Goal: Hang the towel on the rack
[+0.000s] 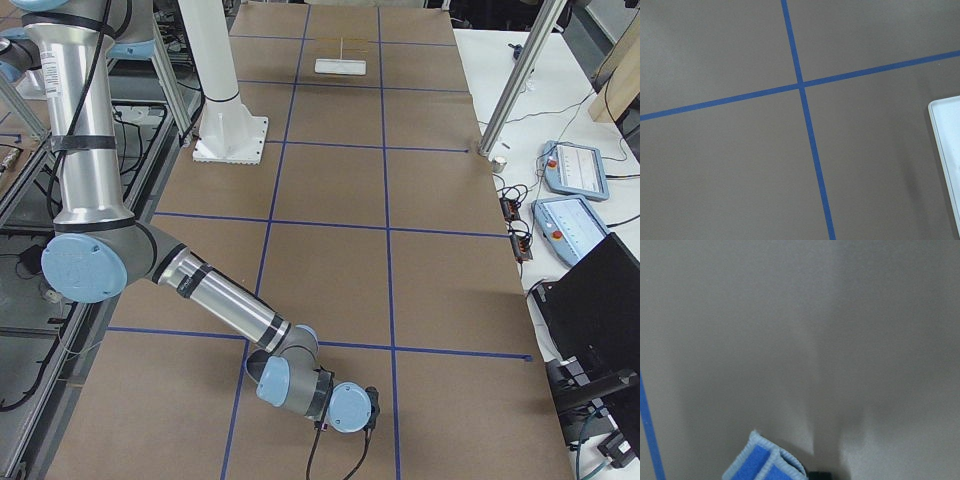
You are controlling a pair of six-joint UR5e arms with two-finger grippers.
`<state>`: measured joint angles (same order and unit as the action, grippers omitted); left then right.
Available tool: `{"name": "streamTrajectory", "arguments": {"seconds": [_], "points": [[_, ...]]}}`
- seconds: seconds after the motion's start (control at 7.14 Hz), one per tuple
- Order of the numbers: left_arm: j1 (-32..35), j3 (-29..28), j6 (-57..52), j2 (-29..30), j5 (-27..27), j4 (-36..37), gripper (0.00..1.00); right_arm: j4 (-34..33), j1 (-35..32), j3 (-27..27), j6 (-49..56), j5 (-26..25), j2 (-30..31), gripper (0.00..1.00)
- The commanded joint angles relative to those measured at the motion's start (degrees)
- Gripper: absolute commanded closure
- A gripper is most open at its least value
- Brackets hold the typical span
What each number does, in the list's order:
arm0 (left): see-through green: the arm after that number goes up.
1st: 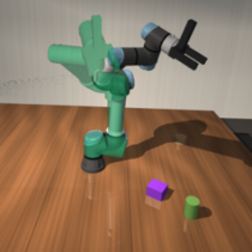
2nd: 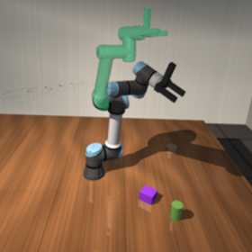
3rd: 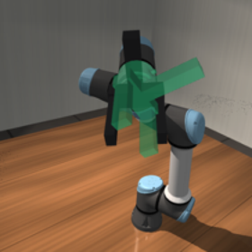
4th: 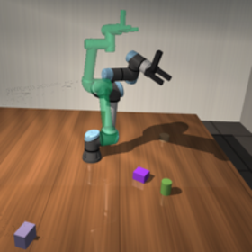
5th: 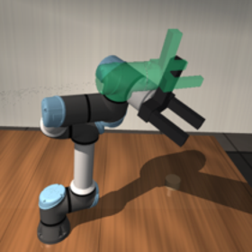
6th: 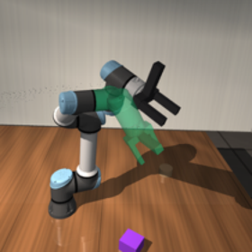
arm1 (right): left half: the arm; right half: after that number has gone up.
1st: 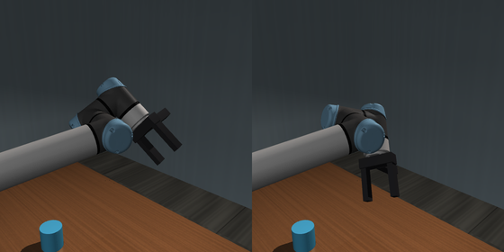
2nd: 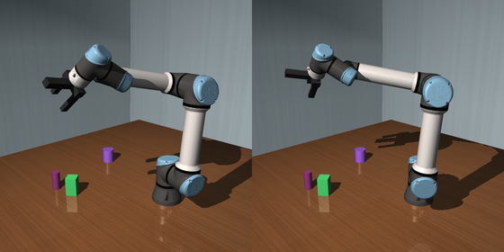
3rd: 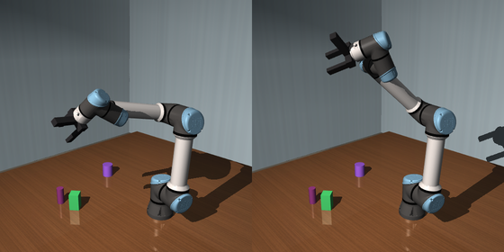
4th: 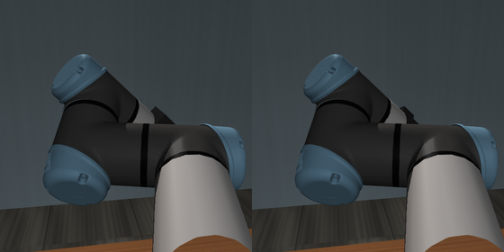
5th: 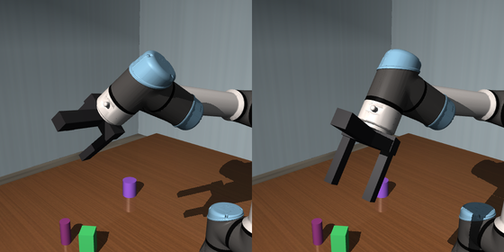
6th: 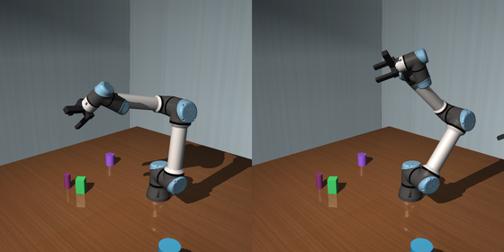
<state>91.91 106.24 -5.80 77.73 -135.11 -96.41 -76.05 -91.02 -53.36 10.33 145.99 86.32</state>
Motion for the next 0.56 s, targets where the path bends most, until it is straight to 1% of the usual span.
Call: {"name": "streamTrajectory", "arguments": {"seconds": [0.0,0.14,0.28,0.42], "points": [[0.0,0.4,0.0,0.0,0.0,0.0,0.02,0.0,0.0,-0.4,0.0,0.9,-0.3,1.0],[0.0,0.5,0.1,0.0,-0.1,0.0,0.02,-0.1,-1.4,-1.7,-0.1,1.9,-0.3,1.0],[0.0,0.5,0.1,0.0,-0.1,0.0,0.02,-0.8,-4.3,-6.4,-0.3,2.4,0.4,1.0],[0.0,1.0,0.2,0.0,-0.1,0.1,0.02,-1.5,-6.3,-12.1,-0.5,2.1,0.9,1.0]]}}
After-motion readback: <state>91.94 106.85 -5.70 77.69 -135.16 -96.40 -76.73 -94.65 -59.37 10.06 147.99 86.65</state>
